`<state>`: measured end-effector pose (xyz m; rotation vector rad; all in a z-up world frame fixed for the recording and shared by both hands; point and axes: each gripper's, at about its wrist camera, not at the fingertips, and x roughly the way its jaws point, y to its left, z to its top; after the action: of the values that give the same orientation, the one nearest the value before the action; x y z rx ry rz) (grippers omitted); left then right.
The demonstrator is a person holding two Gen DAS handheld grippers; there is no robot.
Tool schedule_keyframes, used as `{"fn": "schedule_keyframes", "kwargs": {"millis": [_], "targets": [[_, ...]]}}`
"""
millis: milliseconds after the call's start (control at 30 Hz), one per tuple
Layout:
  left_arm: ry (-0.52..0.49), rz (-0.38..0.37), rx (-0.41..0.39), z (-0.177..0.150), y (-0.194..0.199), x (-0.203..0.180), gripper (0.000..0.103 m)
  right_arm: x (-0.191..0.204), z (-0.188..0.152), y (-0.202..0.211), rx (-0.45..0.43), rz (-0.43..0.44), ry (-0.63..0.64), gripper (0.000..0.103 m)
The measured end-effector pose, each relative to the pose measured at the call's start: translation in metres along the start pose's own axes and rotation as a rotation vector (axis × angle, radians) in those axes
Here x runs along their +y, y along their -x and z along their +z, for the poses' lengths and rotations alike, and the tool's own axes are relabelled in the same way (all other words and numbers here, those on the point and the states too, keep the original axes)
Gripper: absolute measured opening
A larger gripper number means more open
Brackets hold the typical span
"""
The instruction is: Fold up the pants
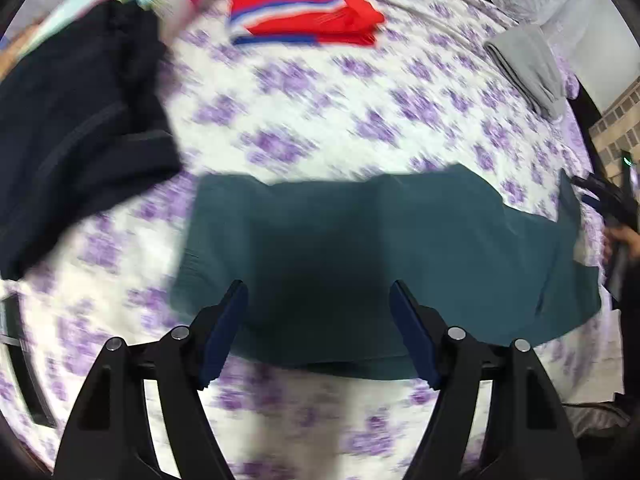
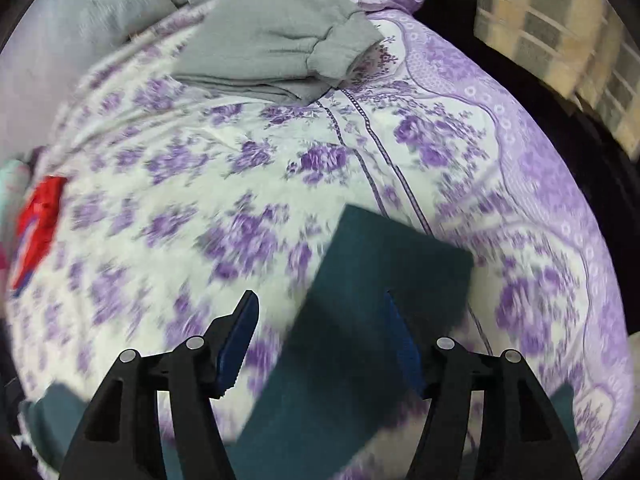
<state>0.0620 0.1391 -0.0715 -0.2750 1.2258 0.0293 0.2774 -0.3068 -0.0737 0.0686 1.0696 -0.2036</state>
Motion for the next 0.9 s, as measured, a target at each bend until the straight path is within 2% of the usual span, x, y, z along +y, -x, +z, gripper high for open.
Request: {"fn": "schedule_keyframes", "kwargs": {"millis": [100,200,267,300,333,367,467,500,600,700,800,900], "targets": [[-0.027,0.026,0.041,-0.004,-0.020,-0.016,0.071,0.002,0.009,-0.017,0.036,-0.049,0.008,0.057],[-0.011,0.019,0.093,-0.012,-0.037,-0.018,0.071,-0.003,0.010,-0.031,0.076,-0.059,-0.003,0.047],[-0.003,0.035,0.114,-0.017,-0.044,-0.016,0.071,-0.008,0.009,-0.036,0.085,-0.066,-0.004,0.027],[-0.003,0.041,0.118,-0.019,-0.046,-0.014,0.071,-0.014,0.009,-0.036,0.084,-0.053,-0.014,0.021],[-0.001,0.042,0.120,-0.019,-0.049,-0.013,0.071,-0.018,0.009,-0.036,0.082,-0.035,-0.025,0.008],[0.000,0.040,0.120,-0.020,-0.051,-0.013,0.071,-0.025,0.010,-0.033,0.077,-0.010,-0.046,0.003],[-0.009,0.046,0.126,-0.019,-0.054,-0.016,0.071,-0.053,0.007,-0.001,-0.008,0.086,-0.125,0.003],[-0.012,0.047,0.128,-0.018,-0.055,-0.016,0.071,-0.069,0.003,0.019,-0.056,0.143,-0.165,0.003],[-0.020,0.051,0.133,-0.018,-0.059,-0.019,0.071,-0.102,-0.015,0.061,-0.136,0.236,-0.219,0.003],[-0.034,0.051,0.136,-0.016,-0.064,-0.025,0.076,-0.142,-0.046,0.103,-0.193,0.277,-0.250,0.003],[-0.060,0.058,0.141,-0.015,-0.067,-0.029,0.080,-0.175,-0.075,0.120,-0.210,0.291,-0.307,0.003],[-0.082,0.067,0.142,-0.013,-0.070,-0.035,0.080,-0.199,-0.106,0.120,-0.194,0.281,-0.356,0.003]]}}
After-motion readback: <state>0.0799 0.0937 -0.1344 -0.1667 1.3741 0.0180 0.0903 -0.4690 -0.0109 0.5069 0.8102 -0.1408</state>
